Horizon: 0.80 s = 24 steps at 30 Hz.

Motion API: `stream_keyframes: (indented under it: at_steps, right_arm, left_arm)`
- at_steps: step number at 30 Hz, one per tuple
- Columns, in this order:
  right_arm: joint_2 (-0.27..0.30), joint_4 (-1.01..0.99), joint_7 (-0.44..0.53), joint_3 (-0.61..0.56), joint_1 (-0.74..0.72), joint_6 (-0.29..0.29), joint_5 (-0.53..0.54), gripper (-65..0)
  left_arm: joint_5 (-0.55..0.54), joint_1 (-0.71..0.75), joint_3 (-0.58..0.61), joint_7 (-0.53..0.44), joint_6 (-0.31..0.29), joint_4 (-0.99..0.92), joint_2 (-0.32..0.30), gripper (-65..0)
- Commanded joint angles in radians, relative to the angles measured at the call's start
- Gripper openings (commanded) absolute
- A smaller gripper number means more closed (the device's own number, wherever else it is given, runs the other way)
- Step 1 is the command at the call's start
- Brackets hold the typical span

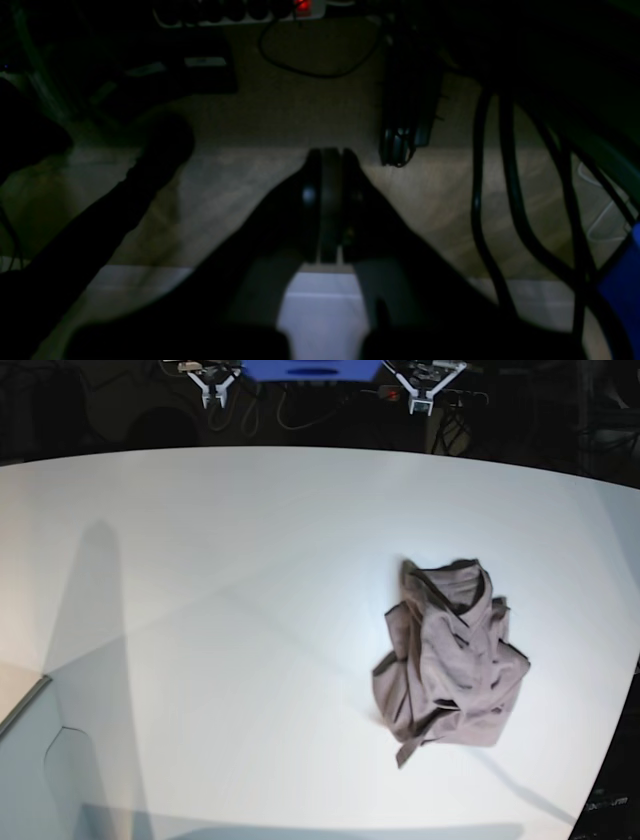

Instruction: Layout the t-shirt on the table in an organized manner, then fold the t-shirt properly

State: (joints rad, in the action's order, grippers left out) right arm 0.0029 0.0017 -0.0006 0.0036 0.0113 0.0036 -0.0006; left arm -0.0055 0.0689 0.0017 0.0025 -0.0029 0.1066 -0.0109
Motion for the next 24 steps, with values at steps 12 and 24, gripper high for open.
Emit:
stream_keyframes:
  at_steps: [12, 24]
  right_arm:
    - [-0.010, 0.134, -0.009, 0.006, 0.085, 0.005, -0.002, -65.0]
    - [-0.005, 0.137, -0.009, -0.003, 0.089, 0.005, -0.003, -65.0]
  left_arm:
    - [-0.001, 0.018, -0.001, -0.002, 0.001, 0.005, -0.011, -65.0]
    - [-0.001, 0.022, -0.001, -0.006, 0.001, 0.005, -0.007, -65.0]
